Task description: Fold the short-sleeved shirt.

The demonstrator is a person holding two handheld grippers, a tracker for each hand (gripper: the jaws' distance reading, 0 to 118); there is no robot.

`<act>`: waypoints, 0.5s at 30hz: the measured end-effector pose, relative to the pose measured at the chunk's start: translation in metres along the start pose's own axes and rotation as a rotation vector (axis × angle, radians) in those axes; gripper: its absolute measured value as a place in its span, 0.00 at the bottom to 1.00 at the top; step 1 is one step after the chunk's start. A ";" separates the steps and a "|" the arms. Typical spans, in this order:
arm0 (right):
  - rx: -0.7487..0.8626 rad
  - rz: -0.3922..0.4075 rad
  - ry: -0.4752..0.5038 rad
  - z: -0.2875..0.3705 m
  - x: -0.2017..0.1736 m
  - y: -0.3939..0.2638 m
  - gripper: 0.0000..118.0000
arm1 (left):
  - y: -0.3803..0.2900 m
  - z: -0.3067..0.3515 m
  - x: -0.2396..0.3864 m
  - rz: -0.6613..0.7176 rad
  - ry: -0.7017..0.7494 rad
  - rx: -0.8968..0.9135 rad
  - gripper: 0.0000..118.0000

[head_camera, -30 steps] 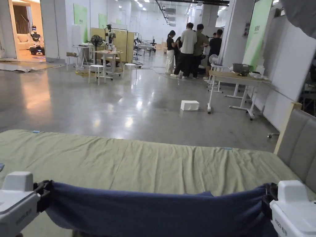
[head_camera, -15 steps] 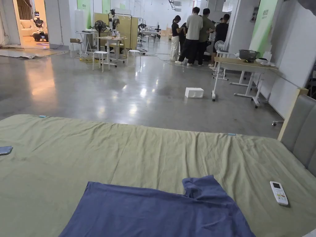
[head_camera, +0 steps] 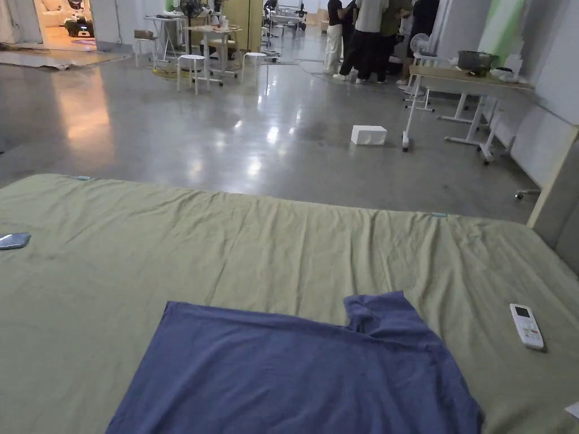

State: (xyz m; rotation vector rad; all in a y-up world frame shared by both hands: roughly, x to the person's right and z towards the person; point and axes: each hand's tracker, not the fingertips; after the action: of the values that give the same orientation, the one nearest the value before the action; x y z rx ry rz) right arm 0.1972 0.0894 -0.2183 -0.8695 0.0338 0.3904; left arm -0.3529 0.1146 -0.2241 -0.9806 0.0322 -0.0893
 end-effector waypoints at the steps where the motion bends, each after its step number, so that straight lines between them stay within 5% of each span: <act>1: -0.010 -0.001 -0.002 0.000 -0.002 0.000 0.17 | -0.003 -0.005 -0.007 0.009 -0.001 0.014 0.12; 4: -0.035 -0.012 -0.050 0.000 0.001 0.011 0.50 | -0.009 -0.004 -0.012 0.088 -0.035 0.046 0.17; 6: -0.019 -0.041 -0.094 0.011 0.004 0.018 0.73 | -0.002 0.018 -0.012 0.108 -0.033 0.052 0.44; 8: 0.047 -0.092 -0.098 0.028 0.014 0.035 0.76 | 0.002 0.019 -0.021 0.146 0.017 0.022 0.64; 15: 0.418 -0.267 -0.083 0.051 0.017 0.099 0.82 | 0.057 0.041 -0.007 0.203 0.014 0.349 0.66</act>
State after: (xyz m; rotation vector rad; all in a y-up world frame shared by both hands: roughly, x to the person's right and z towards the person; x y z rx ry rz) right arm 0.1722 0.1903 -0.2617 -0.4359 -0.0748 0.1588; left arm -0.3533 0.1805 -0.2491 -0.6240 0.1243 0.0833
